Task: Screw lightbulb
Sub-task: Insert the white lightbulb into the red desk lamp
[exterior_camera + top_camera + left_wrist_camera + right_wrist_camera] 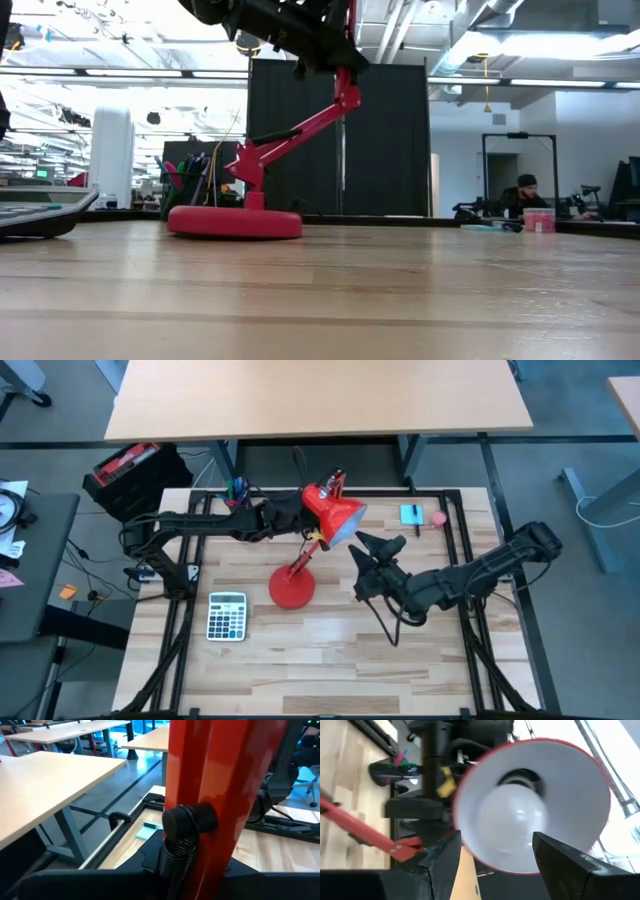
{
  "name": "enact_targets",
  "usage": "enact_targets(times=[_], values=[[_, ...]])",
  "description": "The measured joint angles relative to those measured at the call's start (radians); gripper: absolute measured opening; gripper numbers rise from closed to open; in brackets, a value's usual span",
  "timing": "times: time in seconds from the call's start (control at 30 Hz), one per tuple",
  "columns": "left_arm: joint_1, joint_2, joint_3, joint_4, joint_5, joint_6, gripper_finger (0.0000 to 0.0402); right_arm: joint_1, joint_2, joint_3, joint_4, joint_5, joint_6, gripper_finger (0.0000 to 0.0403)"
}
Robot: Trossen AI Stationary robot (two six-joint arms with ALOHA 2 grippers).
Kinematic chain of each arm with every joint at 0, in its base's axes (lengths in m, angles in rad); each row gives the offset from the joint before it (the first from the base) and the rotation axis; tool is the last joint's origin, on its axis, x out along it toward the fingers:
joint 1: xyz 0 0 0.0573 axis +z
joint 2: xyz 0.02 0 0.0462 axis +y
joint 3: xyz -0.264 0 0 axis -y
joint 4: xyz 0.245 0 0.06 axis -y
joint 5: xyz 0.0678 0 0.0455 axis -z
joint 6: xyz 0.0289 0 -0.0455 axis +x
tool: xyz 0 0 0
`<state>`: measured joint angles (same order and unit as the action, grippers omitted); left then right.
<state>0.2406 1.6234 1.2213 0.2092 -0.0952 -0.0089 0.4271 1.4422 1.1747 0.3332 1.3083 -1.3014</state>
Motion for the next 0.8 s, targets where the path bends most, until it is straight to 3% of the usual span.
enact_targets(times=[0.8], values=[[-0.016,0.000,0.001,0.006,0.010,-0.014,0.0058,-0.068,0.019,0.040,-0.003,-0.076,-0.086,0.0254]])
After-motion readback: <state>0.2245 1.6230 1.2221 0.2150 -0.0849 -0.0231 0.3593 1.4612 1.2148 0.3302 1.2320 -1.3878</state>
